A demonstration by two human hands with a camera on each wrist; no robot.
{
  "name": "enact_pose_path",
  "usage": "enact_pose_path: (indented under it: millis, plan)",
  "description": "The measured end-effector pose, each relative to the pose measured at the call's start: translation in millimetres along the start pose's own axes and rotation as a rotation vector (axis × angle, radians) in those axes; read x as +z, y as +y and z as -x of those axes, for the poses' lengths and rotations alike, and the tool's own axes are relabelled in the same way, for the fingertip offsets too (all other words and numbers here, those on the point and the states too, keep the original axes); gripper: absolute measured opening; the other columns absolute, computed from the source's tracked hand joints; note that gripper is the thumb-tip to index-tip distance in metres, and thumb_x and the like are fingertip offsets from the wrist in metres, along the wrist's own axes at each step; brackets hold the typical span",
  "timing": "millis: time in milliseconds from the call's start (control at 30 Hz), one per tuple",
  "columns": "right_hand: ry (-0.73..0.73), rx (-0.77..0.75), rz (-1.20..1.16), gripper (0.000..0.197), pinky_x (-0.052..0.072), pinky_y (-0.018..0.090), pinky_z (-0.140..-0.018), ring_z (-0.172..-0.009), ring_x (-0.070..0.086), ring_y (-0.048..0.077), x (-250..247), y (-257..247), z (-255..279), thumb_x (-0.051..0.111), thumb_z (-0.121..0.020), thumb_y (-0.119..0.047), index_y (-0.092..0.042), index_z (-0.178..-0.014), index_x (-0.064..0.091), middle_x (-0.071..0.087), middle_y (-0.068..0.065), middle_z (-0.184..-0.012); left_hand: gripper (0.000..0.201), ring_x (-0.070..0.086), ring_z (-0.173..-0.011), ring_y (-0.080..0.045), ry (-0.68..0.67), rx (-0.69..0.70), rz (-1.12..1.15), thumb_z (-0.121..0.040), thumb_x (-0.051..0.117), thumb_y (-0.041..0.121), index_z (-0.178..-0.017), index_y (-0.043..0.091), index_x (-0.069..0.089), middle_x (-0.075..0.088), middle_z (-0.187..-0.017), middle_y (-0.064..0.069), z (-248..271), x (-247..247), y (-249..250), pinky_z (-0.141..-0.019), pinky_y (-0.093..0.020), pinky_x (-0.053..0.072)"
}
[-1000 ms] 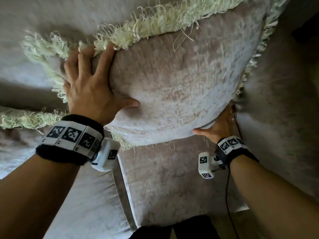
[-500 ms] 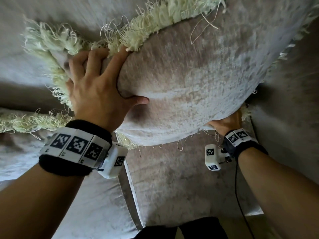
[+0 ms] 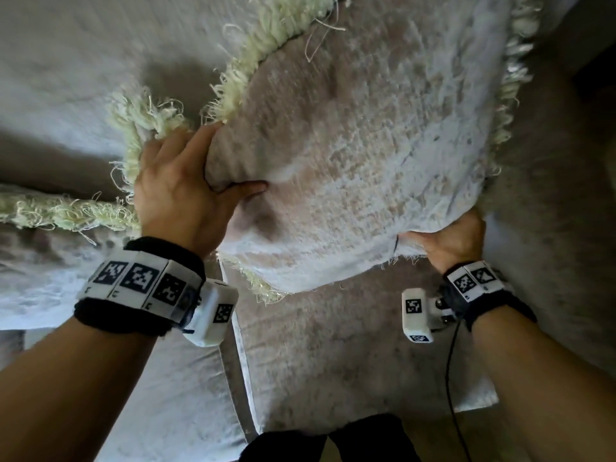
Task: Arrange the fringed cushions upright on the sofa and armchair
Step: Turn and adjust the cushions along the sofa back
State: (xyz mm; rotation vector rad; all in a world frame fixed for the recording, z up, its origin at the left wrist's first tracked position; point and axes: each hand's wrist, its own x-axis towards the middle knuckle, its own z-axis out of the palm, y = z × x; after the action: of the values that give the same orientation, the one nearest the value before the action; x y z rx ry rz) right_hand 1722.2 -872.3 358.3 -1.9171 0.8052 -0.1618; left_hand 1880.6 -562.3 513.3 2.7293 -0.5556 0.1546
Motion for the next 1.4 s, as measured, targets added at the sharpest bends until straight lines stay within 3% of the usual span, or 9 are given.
enact_pose_path:
  millis: [100,233,333,500,700,967,1067,1233,1400]
  plan:
    - [0.001,-0.078,0.086,0.086,0.049,0.019,-0.093,-0.117,0.061,0.010,-27.2,-27.8,-11.6,0.103,-0.048,-0.025,-0.011,-0.124,0.067,0.063,-0.008,-0.123,0.087,0.059,-0.098,-0.041,0.029,-0.096,0.063,-0.075,0.061,0.084,-0.123,0.012,0.065,0.068,-0.109,-0.015,18.0,-3.4,-5.8,-0.081,-0.045,0.044]
    - [0.001,-0.122,0.175,0.099,0.054,0.048,-0.102,-0.122,0.062,0.025,-56.9,-60.2,-30.1,0.103,-0.038,-0.039,-0.020,-0.125,0.059,0.068,0.005,-0.129,0.084,0.062,-0.091,-0.040,0.087,-0.226,0.167,-0.071,0.070,0.076,-0.115,0.004,0.066,0.068,-0.102,-0.020,40.3,-1.1,-2.9,-0.083,-0.049,0.049]
    - [-0.007,-0.195,0.198,0.109,0.047,0.042,-0.110,-0.130,0.056,0.025,-68.5,-83.8,-32.7,0.103,-0.041,-0.034,-0.015,-0.137,0.054,0.063,0.008,-0.138,0.087,0.060,-0.098,-0.040,0.123,-0.337,0.210,-0.068,0.073,0.072,-0.121,0.004,0.065,0.068,-0.108,-0.023,51.5,2.4,2.6,-0.089,-0.052,0.048]
    - [-0.035,-0.274,0.099,0.118,0.037,0.021,-0.107,-0.126,0.046,0.003,-78.7,-101.5,-33.8,0.088,-0.038,-0.058,-0.019,-0.144,0.051,0.052,-0.014,-0.132,0.085,0.058,-0.105,-0.042,0.116,-0.408,0.247,-0.070,0.079,0.066,-0.125,0.003,0.064,0.067,-0.114,-0.023,56.7,13.0,2.8,-0.089,-0.047,0.045]
    - [-0.063,-0.265,0.125,0.121,0.043,0.047,-0.113,-0.134,0.051,0.023,-77.9,-94.2,-49.1,0.077,-0.034,-0.091,-0.035,-0.137,0.046,0.058,0.002,-0.139,0.091,0.059,-0.102,-0.042,0.130,-0.420,0.249,-0.069,0.067,0.077,-0.124,0.005,0.063,0.066,-0.110,-0.021,61.3,27.4,-4.7,-0.086,-0.048,0.046]
    - [-0.097,-0.309,0.188,0.121,0.044,0.053,-0.111,-0.133,0.051,0.026,-80.3,-87.1,-73.9,0.082,-0.033,-0.086,-0.037,-0.137,0.045,0.058,0.004,-0.138,0.092,0.054,-0.105,-0.042,0.088,-0.492,0.250,-0.065,0.064,0.079,-0.123,0.007,0.058,0.062,-0.116,-0.020,57.6,46.8,1.0,-0.093,-0.052,0.042]
    - [-0.111,-0.256,0.191,0.118,0.047,0.053,-0.107,-0.125,0.053,0.027,-79.0,-84.4,-77.8,0.080,-0.025,-0.087,-0.038,-0.126,0.044,0.055,0.007,-0.131,0.105,0.050,-0.114,-0.042,0.070,-0.520,0.252,-0.062,0.068,0.081,-0.137,0.009,0.052,0.056,-0.126,-0.021,60.0,52.6,2.1,-0.101,-0.051,0.037]
    - [-0.049,-0.283,0.247,0.113,0.043,0.055,-0.108,-0.127,0.044,0.031,-73.7,-81.4,-77.1,0.101,-0.030,-0.041,-0.031,-0.121,0.035,0.038,0.001,-0.129,0.123,0.037,-0.134,-0.042,0.064,-0.535,0.310,-0.062,0.070,0.085,-0.156,0.016,0.032,0.039,-0.144,-0.020,59.0,55.5,-2.8,-0.116,-0.057,0.031]
    - [0.035,-0.334,0.219,0.106,0.039,0.060,-0.107,-0.129,0.041,0.035,-70.8,-80.3,-71.6,0.085,-0.038,-0.059,-0.029,-0.124,0.032,0.033,-0.002,-0.131,0.111,0.030,-0.141,-0.044,0.093,-0.515,0.294,-0.080,0.042,0.091,-0.160,0.016,0.021,0.028,-0.152,-0.026,55.5,58.0,-1.0,-0.117,-0.065,0.027]
